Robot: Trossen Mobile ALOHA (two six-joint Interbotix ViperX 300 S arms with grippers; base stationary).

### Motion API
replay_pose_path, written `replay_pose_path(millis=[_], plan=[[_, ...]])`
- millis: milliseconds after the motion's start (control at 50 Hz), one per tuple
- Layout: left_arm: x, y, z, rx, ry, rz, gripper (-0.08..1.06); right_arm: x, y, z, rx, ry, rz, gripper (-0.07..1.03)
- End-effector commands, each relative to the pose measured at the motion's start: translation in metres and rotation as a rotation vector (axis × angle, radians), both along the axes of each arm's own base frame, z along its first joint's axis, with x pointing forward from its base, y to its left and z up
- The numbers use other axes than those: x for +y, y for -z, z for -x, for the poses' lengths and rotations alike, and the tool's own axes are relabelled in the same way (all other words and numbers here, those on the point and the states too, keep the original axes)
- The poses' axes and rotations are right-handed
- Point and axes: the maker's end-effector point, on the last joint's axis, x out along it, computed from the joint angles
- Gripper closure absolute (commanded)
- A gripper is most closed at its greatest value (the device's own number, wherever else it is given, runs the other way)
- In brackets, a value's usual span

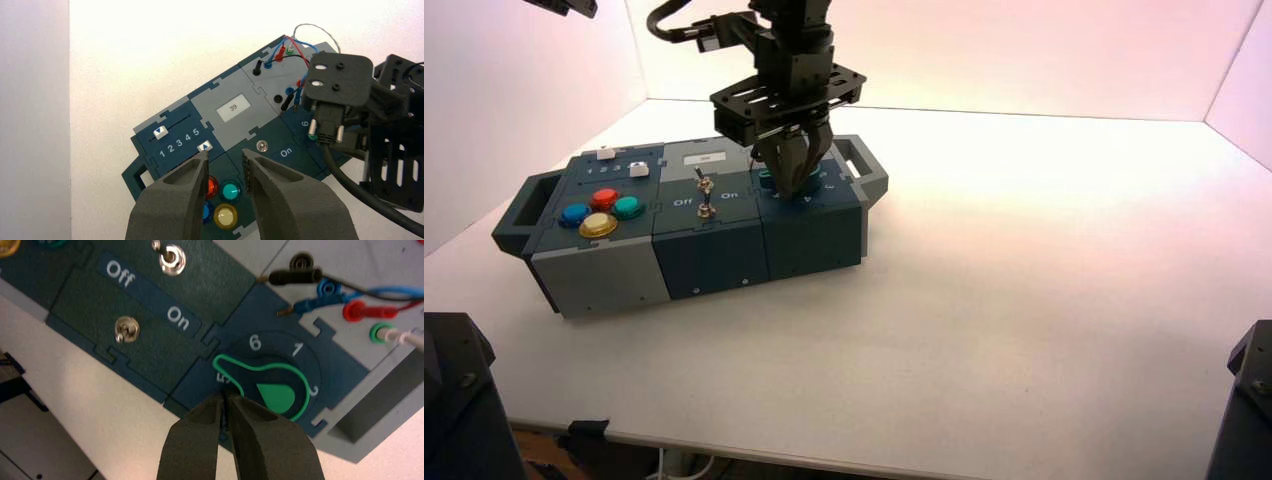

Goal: Turn the knob to position 6.

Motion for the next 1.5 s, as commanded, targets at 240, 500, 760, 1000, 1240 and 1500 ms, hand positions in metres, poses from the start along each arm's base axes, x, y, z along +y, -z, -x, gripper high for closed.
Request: replay_pose_path(millis=[240, 500, 760, 1000, 1240, 1500], plan=[[0.001, -0.007, -0.004, -0.026, -0.004, 0.003, 0.59, 0.021, -0.027, -0.013, -0.05, -0.007, -0.066, 0.95], [0.001, -0.007, -0.004, -0.026, -0.004, 0.003, 0.59, 0.025, -0.027, -0.016, -0.052, -0.007, -0.068, 0.95], [0.001, -0.007, -0.004, -0.026, -0.005, 0.004, 0.59, 0.031, -0.028, -0.02, -0.06, -0.008, -0.078, 0.95], [0.001, -0.006, -0.004, -0.025, -0.004, 0.001, 0.59, 0.034, -0.033, -0.023, -0.067, -0.012, -0.084, 0.95], [0.001, -0.007, -0.003, -0.028, -0.004, 0.003, 0.6, 0.035, -0.03, -0.025, -0.067, -0.012, -0.08, 0.95], [0.001, -0.007, -0.003, -0.026, -0.005, 0.002, 0.6, 0.037, -0.028, -0.028, -0.069, -0.011, -0.081, 0.95]])
